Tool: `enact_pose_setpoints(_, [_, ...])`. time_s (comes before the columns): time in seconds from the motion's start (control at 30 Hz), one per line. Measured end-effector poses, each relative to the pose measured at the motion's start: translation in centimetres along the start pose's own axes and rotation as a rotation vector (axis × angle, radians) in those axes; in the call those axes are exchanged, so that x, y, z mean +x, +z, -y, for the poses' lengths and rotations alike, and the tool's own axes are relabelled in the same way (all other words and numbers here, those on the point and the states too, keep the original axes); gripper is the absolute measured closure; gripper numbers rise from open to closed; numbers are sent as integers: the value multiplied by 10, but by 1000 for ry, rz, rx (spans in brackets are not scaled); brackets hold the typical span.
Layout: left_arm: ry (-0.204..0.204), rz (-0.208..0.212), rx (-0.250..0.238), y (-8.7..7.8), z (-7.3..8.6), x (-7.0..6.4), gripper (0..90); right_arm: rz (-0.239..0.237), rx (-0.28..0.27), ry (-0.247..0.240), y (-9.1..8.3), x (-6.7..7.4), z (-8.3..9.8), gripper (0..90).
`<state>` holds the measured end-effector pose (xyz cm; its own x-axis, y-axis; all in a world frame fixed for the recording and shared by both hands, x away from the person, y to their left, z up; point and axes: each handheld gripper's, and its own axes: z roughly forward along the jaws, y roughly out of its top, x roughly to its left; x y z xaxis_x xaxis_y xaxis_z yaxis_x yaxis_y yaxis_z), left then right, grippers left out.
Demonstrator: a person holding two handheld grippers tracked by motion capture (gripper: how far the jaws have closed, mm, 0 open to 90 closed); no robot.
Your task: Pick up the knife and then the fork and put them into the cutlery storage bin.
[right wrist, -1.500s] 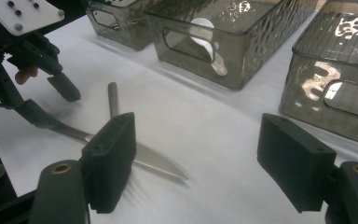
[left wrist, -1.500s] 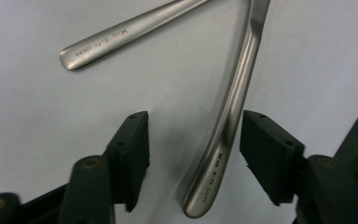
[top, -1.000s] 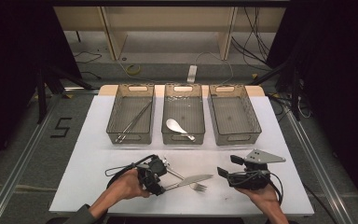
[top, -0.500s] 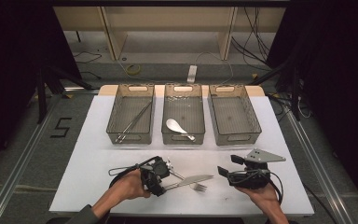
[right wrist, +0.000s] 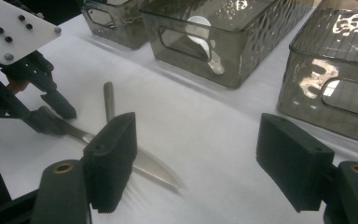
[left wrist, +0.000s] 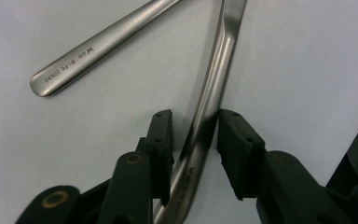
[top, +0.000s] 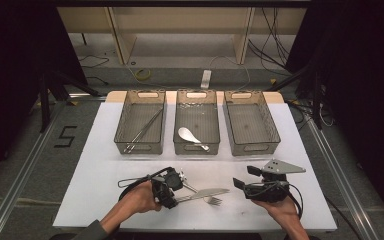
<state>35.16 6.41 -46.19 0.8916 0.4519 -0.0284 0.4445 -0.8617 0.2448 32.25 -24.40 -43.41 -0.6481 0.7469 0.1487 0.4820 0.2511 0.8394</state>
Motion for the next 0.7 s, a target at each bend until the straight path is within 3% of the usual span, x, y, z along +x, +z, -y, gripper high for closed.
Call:
enact_pose_setpoints(0.37, [4,5,-9,0,0,2,773,2,1,0,0,0,0,297])
enact_pose_setpoints(0.7, [-9,41,-45,-1,4,7,781,-2,-1,-1,0,0,-1,298])
